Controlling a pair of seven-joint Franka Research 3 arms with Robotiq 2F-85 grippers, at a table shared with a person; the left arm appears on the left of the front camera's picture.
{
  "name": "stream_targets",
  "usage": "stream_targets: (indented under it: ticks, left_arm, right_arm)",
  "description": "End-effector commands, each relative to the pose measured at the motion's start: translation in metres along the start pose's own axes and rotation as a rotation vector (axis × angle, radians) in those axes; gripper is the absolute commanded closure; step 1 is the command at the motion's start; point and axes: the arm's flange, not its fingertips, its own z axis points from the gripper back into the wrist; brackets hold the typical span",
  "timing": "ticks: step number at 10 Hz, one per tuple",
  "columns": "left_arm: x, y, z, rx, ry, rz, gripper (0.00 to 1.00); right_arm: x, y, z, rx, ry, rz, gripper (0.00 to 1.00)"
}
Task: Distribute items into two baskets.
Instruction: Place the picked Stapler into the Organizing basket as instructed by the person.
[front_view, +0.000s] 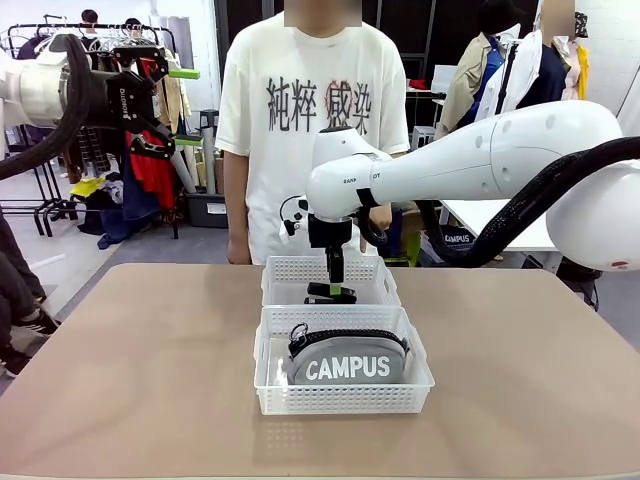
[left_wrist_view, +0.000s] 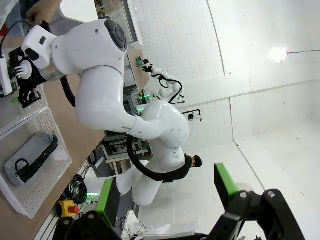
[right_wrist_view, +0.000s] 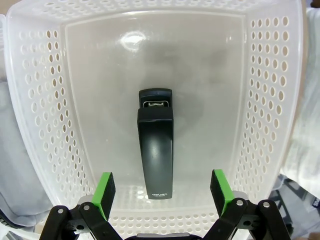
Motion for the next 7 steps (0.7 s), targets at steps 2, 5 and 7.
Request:
stream_targets:
  ticks: [2, 5, 7]
  left_arm:
    - [0.000, -0.003, 0.000, -0.016, -0.003, 0.007, 0.00]
    - [0.000, -0.003, 0.000, -0.016, -0.003, 0.007, 0.00]
    - [0.000, -0.003, 0.000, -0.016, -0.003, 0.007, 0.00]
  right_arm:
    - [0.000, 0.000, 0.000, 0.000, 0.000, 0.000, 0.00]
    - [-0.004, 0.022, 0.043, 0.137, -0.101, -0.243, 0.00]
    - [-0.013, 0.026, 0.066, 0.176, -0.139, -0.385, 0.00]
